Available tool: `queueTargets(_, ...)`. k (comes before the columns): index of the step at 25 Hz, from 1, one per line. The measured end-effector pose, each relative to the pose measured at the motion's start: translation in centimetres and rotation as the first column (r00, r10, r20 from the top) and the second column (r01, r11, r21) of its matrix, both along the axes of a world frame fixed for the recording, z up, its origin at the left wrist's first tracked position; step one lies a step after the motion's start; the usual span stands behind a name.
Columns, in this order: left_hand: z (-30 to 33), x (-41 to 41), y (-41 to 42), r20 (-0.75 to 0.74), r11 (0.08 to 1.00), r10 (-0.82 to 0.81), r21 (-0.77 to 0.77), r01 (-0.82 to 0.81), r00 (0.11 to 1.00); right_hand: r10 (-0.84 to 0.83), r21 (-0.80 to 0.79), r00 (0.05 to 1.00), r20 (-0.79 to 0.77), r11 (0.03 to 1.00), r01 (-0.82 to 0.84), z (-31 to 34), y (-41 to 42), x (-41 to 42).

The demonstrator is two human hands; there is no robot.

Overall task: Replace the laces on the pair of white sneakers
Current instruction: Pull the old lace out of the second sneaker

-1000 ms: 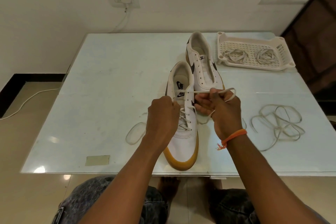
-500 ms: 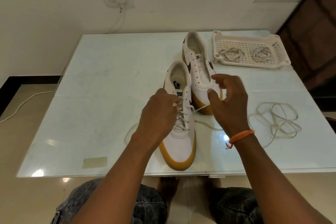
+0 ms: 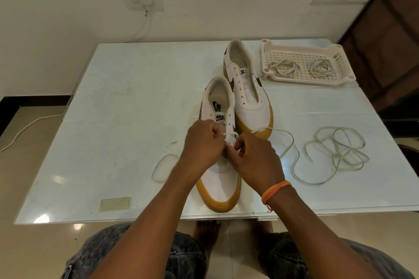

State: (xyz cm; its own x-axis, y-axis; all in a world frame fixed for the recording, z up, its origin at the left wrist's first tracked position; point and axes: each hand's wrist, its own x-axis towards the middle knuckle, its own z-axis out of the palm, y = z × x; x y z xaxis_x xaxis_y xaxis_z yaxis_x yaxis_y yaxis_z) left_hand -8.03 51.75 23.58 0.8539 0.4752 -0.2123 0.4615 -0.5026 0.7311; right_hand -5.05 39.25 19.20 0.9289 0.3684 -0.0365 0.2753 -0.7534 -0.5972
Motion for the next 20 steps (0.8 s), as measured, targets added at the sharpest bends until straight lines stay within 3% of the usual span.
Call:
queueTargets(2,0.6,0.2,0.7,-0.123,0.914,0.197,-0.336,-0.228,0.973,-0.001,-0.023,1.000,0.016,1.000,0.002,0.0,0.2,-0.2)
queueTargets(3,1.2,0.1,1.2,-0.201,0.782,0.270,-0.525,-0.336,0.942,-0.011,-0.020,1.000,0.025,1.000,0.011,0.0,0.3,-0.3)
queueTargets(4,1.5,-0.1,1.6,-0.255,0.681,0.311,-0.612,-0.402,0.916,-0.025,-0.013,0.999,0.026,1.000,0.025,0.0,0.3,-0.3)
queueTargets(5,1.6,-0.2,2.0,-0.249,0.671,0.333,-0.615,-0.414,0.909,-0.037,-0.003,0.999,0.024,0.999,0.037,0.0,0.4,-0.4)
queueTargets(6,1.5,-0.4,2.2,-0.188,0.791,0.322,-0.486,-0.372,0.928,-0.046,0.001,0.999,0.017,0.999,0.046,-0.1,0.4,-0.5)
queueTargets(7,1.2,-0.5,2.2,-0.095,0.935,0.268,-0.213,-0.283,0.959,-0.051,0.001,0.999,0.015,0.999,0.051,-0.1,0.4,-0.5)
queueTargets(8,0.9,-0.6,2.0,0.002,0.974,0.189,0.128,-0.188,0.982,-0.059,-0.003,0.998,0.015,0.998,0.059,-0.2,0.4,-0.6)
queueTargets(9,1.0,-0.7,1.6,0.059,0.921,0.088,0.376,-0.104,0.994,-0.067,-0.005,0.998,0.017,0.998,0.067,-0.2,0.4,-0.6)
queueTargets(10,1.0,-0.6,1.3,0.060,0.858,0.006,0.512,-0.036,0.998,-0.071,-0.005,0.997,0.015,0.997,0.071,-0.1,0.4,-0.7)
queueTargets(17,0.6,-0.8,0.5,-0.221,0.649,-0.098,0.725,0.231,0.970,-0.055,-0.045,0.998,0.010,0.997,0.055,0.1,0.5,-0.9)
queueTargets(18,0.8,-0.7,0.3,-0.268,0.656,-0.096,0.707,0.263,0.959,-0.055,-0.043,0.998,0.007,0.998,0.055,0.1,0.5,-0.8)
queueTargets(20,0.8,-0.2,0.8,-0.314,0.807,-0.054,0.546,0.227,0.948,-0.055,-0.028,0.998,-0.004,0.998,0.055,0.0,0.4,-0.8)
